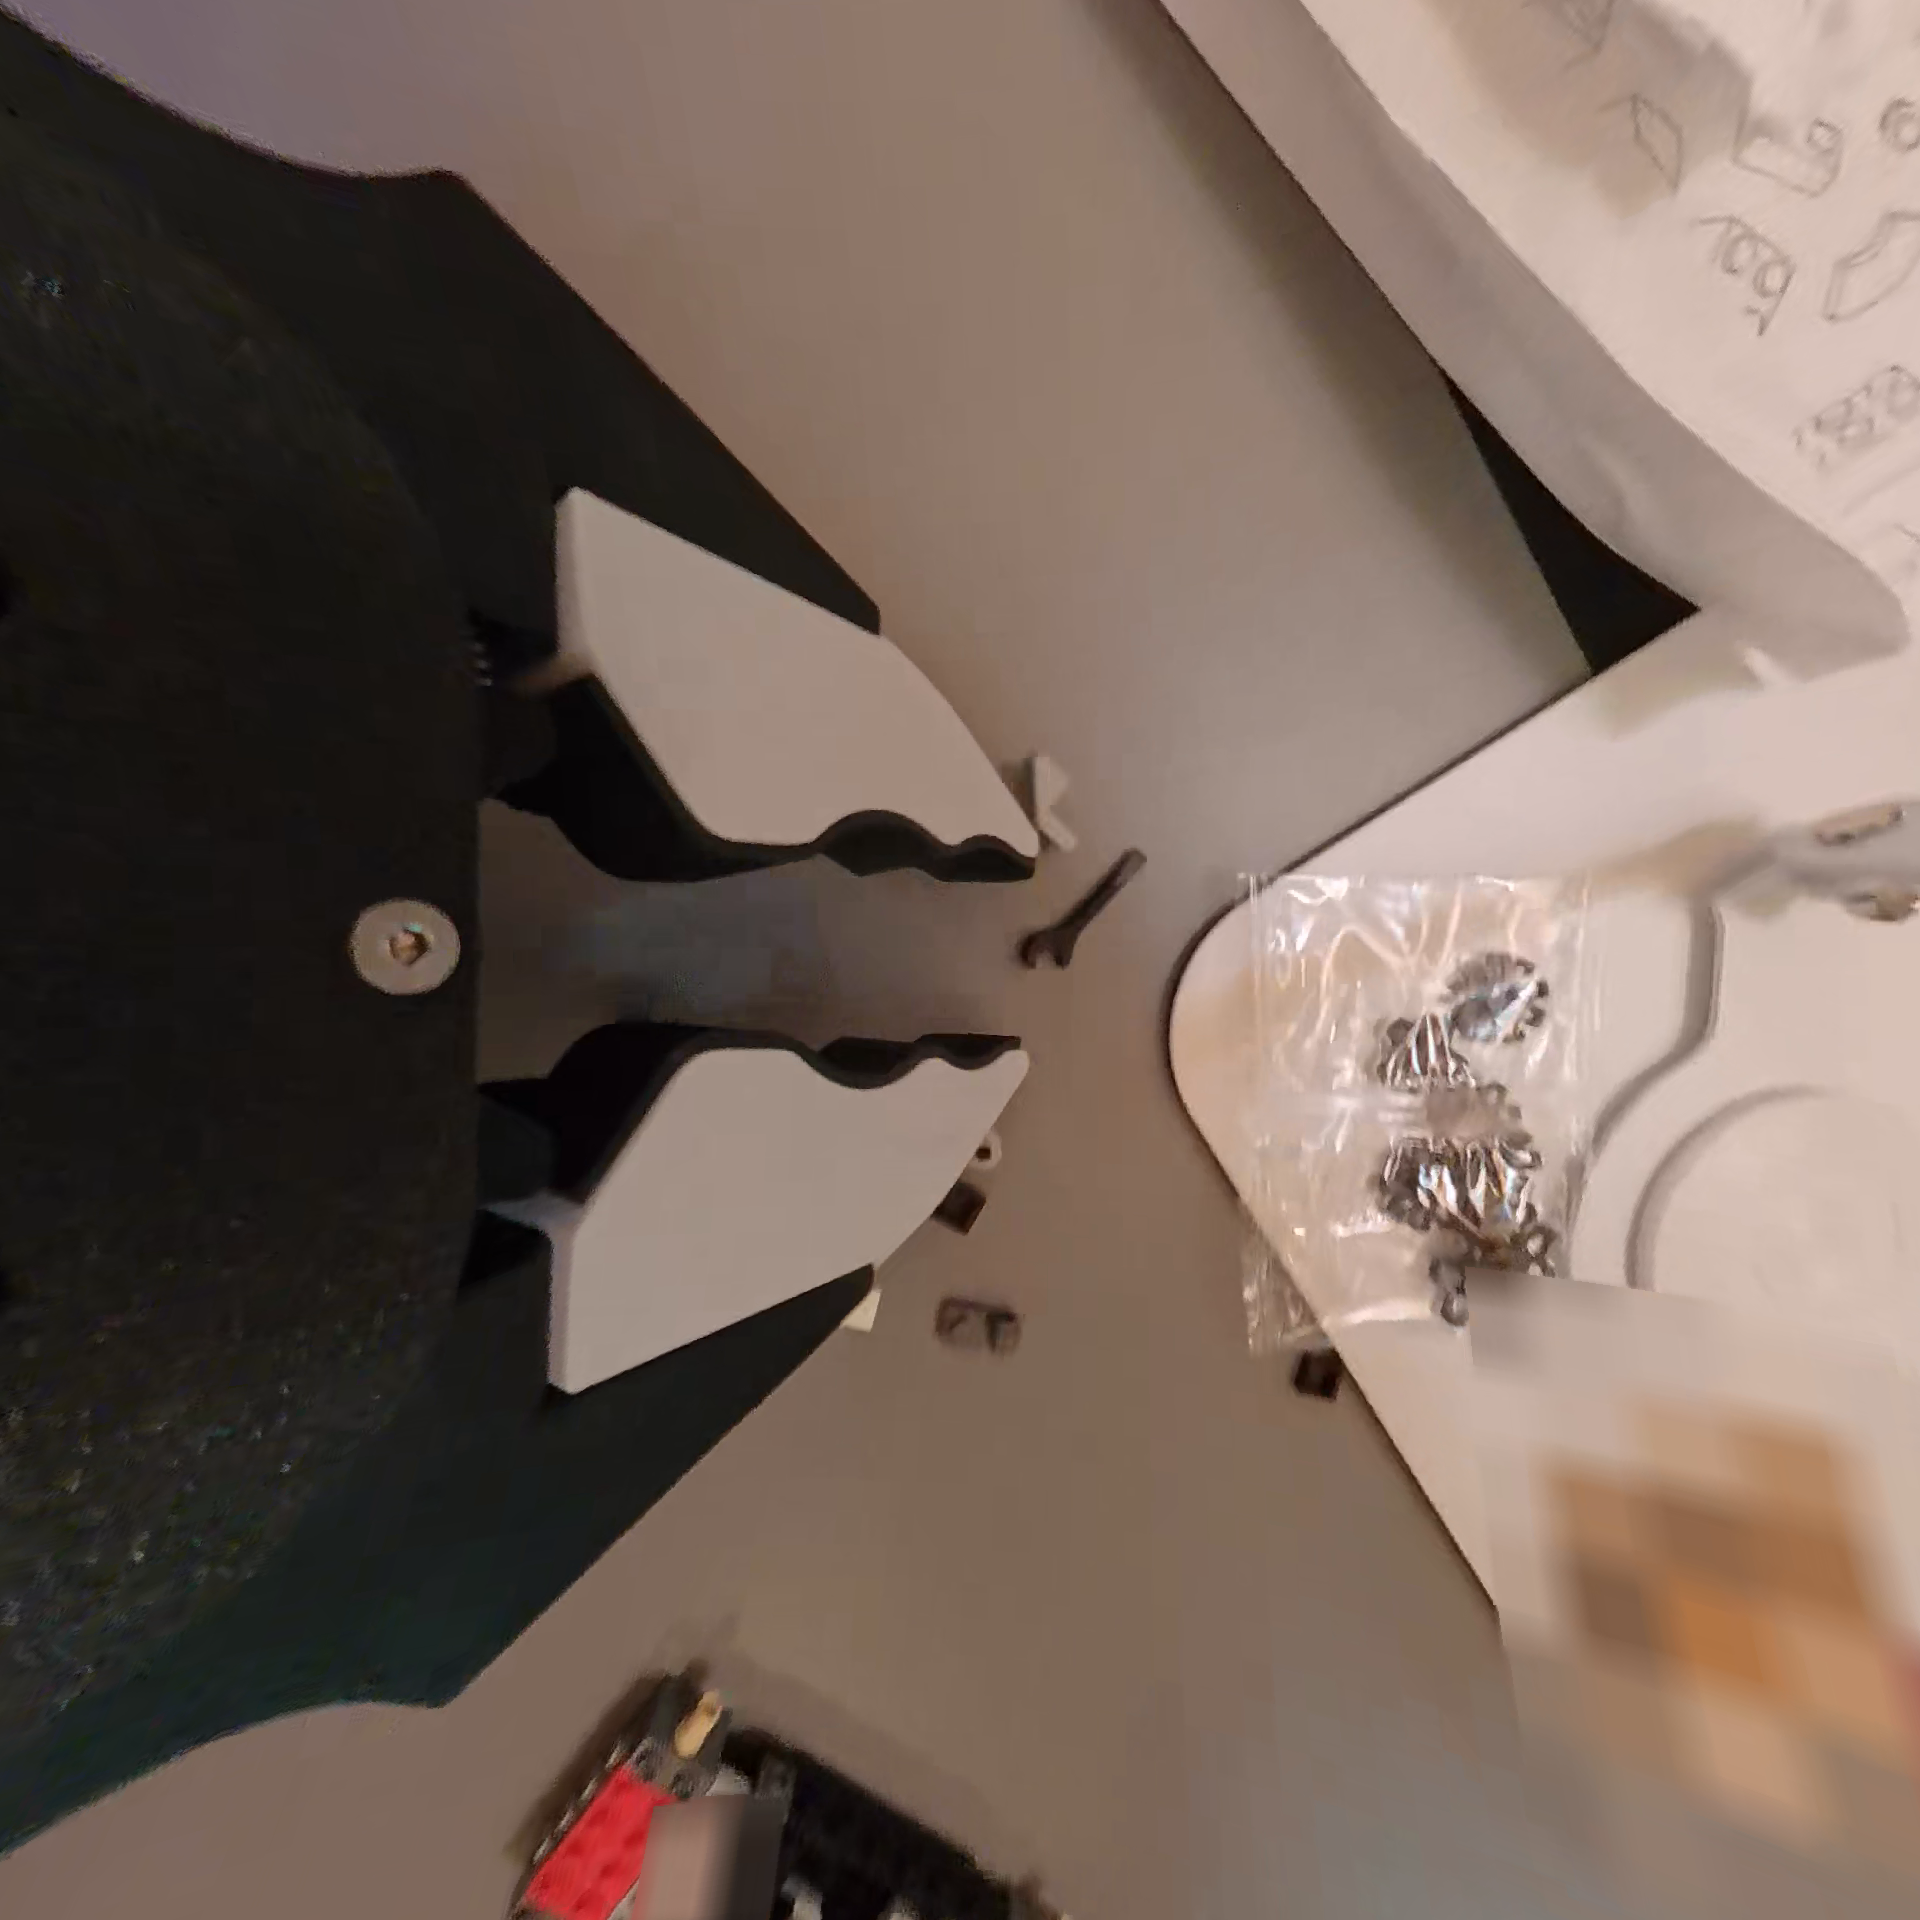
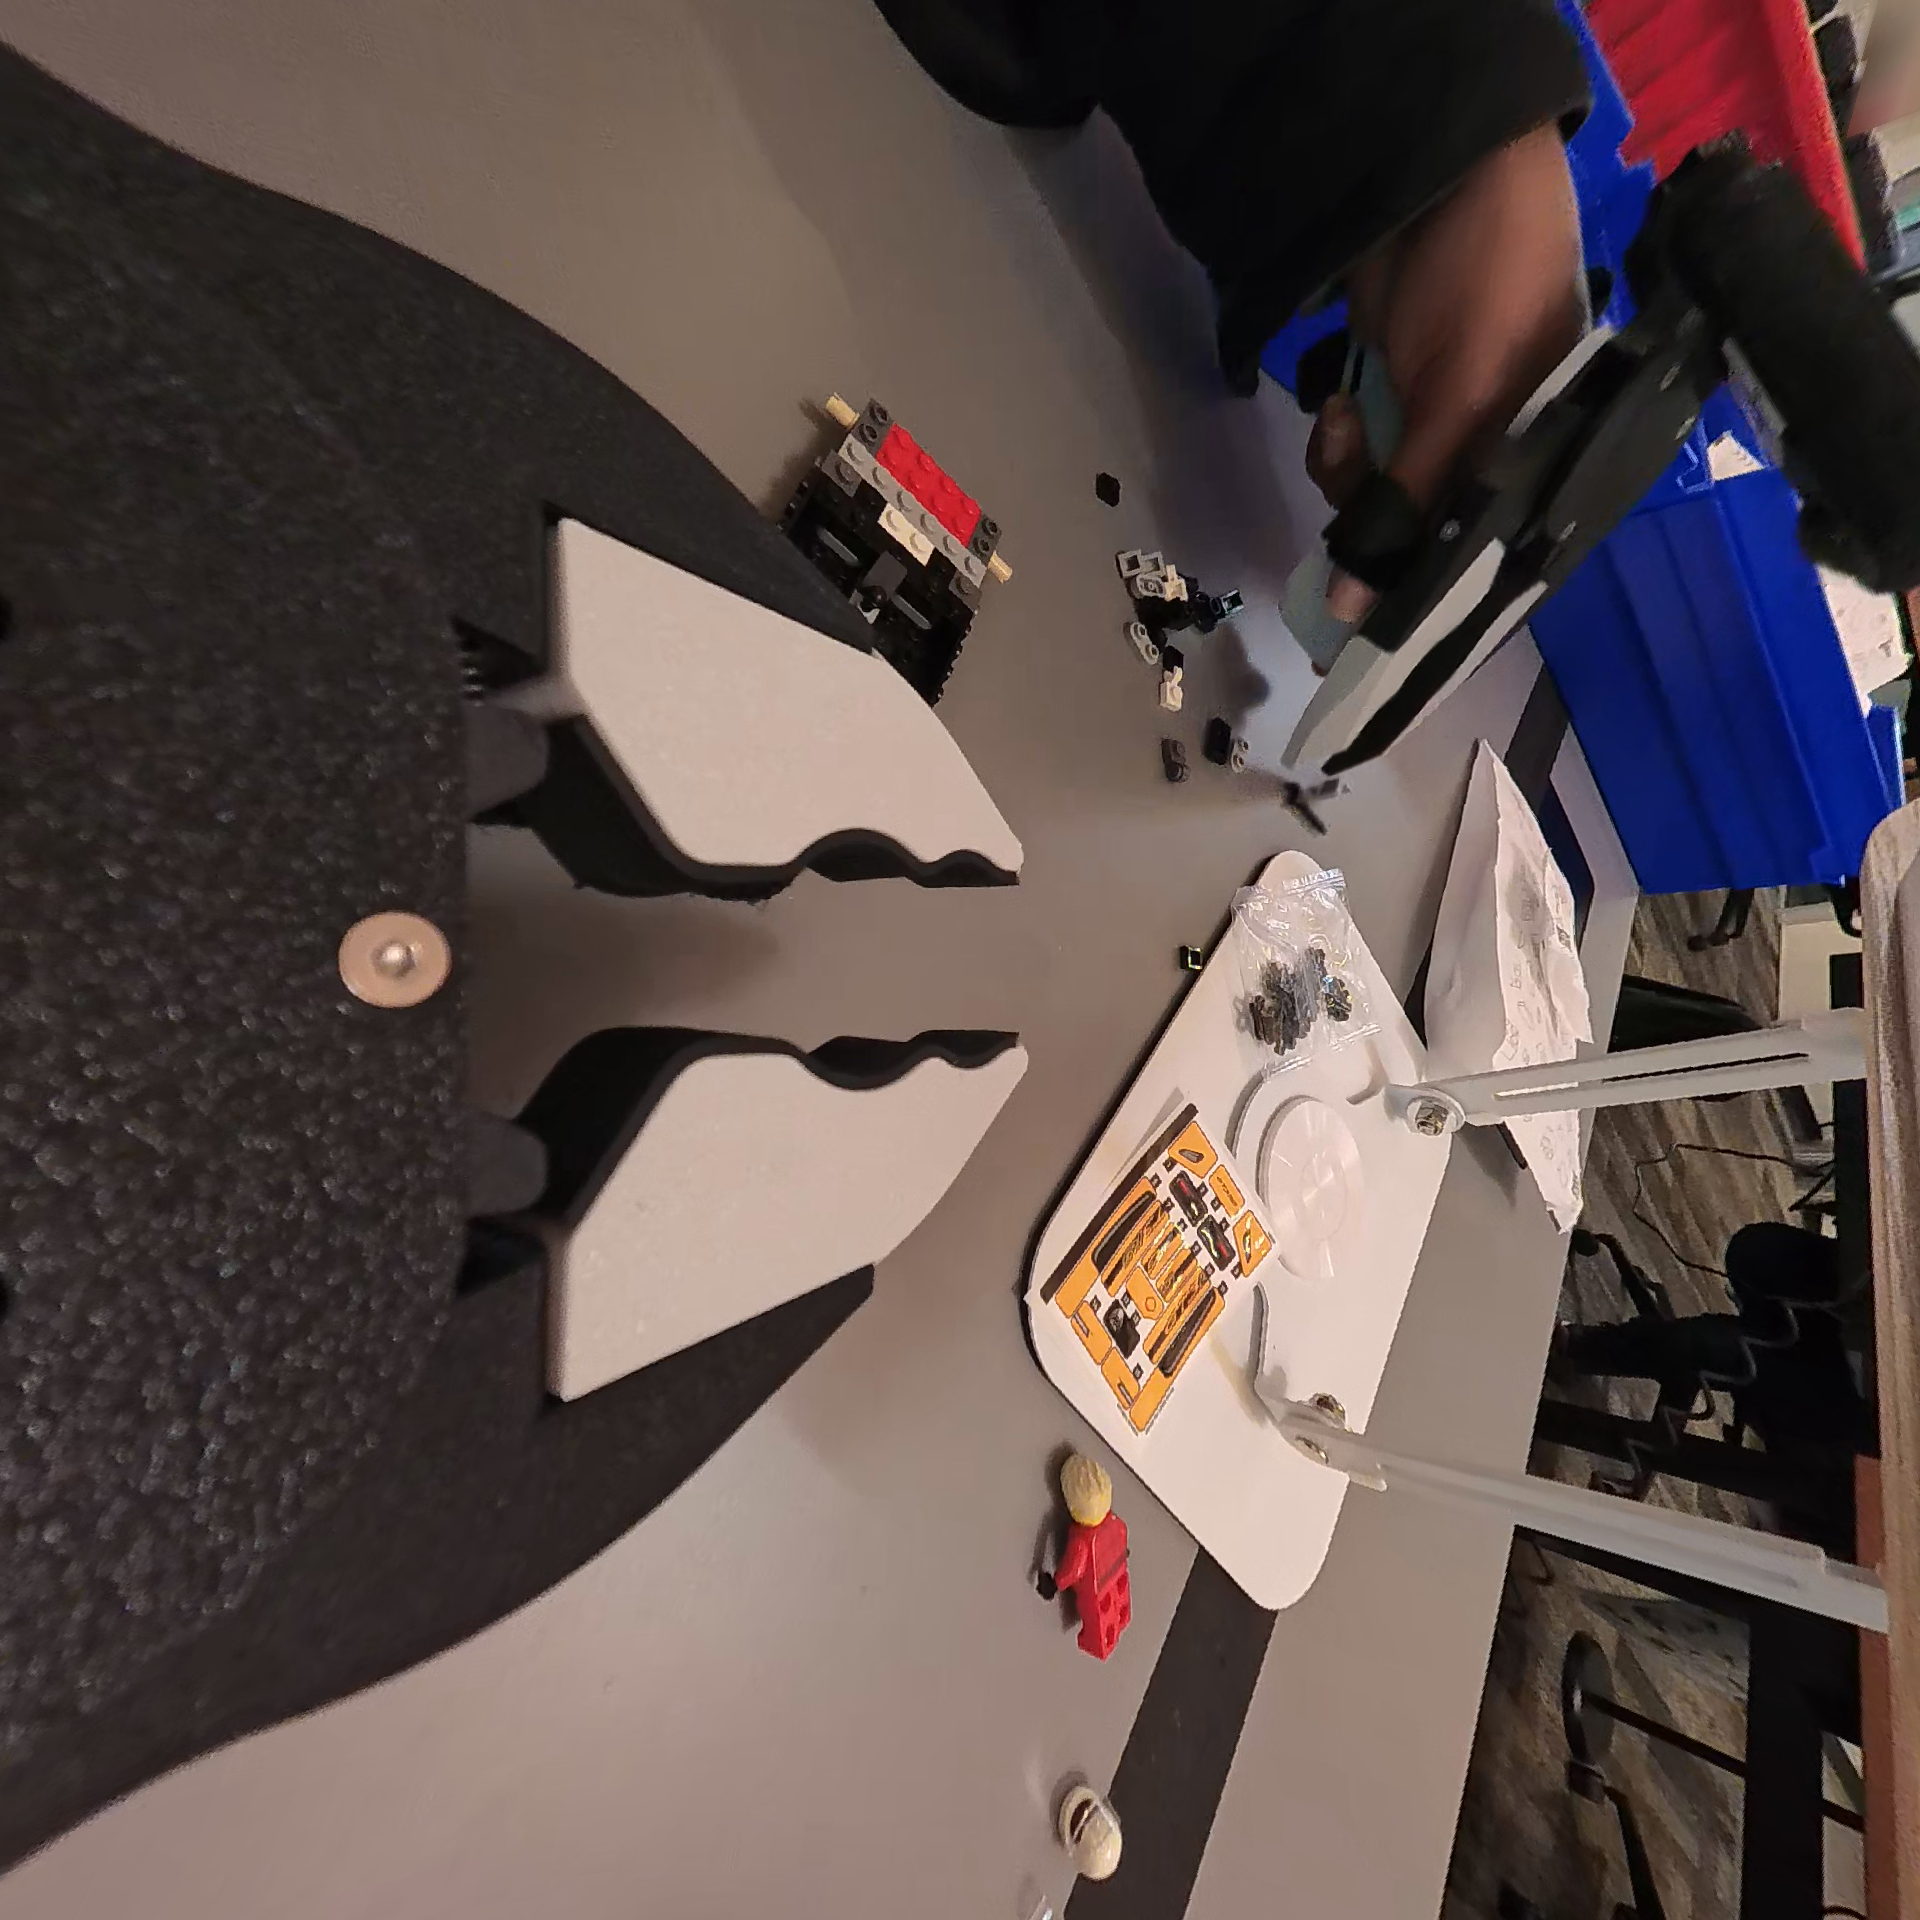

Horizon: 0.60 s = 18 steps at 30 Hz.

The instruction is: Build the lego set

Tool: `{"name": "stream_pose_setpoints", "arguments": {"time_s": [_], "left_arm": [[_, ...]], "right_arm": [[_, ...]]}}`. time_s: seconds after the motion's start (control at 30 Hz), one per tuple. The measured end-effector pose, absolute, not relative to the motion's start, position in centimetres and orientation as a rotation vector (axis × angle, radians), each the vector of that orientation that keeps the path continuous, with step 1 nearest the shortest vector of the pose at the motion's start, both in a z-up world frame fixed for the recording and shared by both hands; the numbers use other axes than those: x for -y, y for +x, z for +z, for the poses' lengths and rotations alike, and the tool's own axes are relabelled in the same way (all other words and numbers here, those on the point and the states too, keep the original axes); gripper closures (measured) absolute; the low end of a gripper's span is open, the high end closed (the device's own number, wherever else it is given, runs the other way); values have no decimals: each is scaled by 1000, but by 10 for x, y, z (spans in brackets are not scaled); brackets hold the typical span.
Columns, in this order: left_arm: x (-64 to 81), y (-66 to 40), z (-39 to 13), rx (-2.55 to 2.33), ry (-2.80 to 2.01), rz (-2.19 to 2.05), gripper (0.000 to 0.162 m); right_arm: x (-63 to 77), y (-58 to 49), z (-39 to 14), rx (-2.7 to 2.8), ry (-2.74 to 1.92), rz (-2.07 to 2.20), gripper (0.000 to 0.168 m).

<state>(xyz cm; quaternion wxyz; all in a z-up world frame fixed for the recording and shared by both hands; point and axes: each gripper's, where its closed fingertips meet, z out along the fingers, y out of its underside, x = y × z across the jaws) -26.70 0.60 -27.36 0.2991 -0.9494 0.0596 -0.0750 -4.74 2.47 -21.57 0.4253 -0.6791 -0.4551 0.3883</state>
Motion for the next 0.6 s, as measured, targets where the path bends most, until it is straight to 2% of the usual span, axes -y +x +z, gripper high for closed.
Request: {"name": "stream_pose_setpoints", "arguments": {"time_s": [0.2, 0.3, 0.43, 0.6], "left_arm": [[-18, -277, -281, -174, -2529, -77, 136], [-20, -273, -281, -193, -2525, -103, 154], [-10, -272, -281, -221, -2548, -75, 155], [34, -241, -268, -318, -2588, -245, 155]], "right_arm": [[-24, -48, -217, 1146, -1701, 971, 143], [-24, -48, -218, 1144, -1705, 970, 143], [-24, -47, -217, 1142, -1703, 971, 143], [-25, -45, -213, 1130, -1696, 978, 143]]}}
